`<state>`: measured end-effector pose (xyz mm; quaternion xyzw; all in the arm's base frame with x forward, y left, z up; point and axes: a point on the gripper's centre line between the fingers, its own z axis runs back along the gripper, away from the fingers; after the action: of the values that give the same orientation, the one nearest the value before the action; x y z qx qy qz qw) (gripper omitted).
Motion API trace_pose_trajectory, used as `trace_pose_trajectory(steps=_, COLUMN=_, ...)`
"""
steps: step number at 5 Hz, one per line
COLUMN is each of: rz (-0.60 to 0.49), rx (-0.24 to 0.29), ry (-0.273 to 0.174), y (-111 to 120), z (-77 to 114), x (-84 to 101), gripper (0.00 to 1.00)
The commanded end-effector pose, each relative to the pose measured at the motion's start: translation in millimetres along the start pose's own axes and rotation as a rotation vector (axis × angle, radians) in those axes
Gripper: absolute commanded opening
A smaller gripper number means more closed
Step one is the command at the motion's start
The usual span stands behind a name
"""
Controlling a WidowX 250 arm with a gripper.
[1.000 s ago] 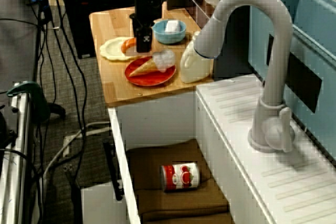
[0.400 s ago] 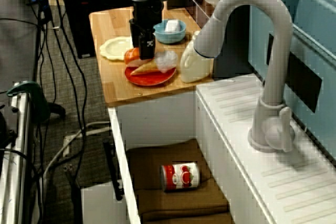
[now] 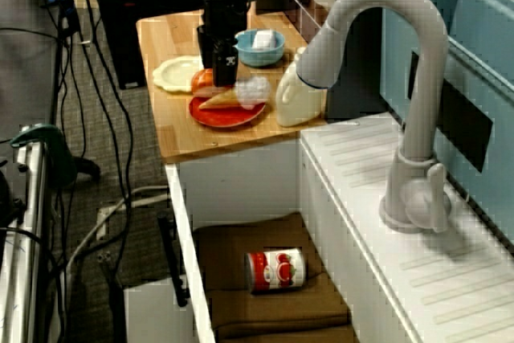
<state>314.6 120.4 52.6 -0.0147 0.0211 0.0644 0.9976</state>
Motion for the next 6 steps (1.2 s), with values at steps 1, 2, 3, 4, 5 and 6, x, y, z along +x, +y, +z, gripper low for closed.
trace_pose_trajectory(steps=1, rz=-0.023, rx=-0.001, ry=-0.080, y=2.5, z=37.8, x=7.8, gripper=1.00)
trace_pose_trajectory(steps=2, rz=-0.053, rx=-0.008, ry=-0.123, y=-3.5, z=45.2, x=1.8, gripper=1.00)
trace_pose_trajectory(steps=3, rz=-0.091, rx=0.003, ry=-0.151, y=-11.5, z=53.1, x=-4.5, gripper=1.00)
trace_pose_trajectory(steps=4, rz=-0.169, rx=0.020, ry=-0.213, y=-17.6, z=58.7, x=-7.4, gripper=1.00)
trace_pose_trajectory(steps=5, rz=-0.325, rx=0.033, ry=-0.271, y=-26.7, z=52.7, x=-3.3, gripper=1.00)
trace_pose_trajectory(steps=6, rz=-0.447, rx=0.031, ry=-0.282, y=-34.0, z=52.2, x=2.4, gripper=1.00)
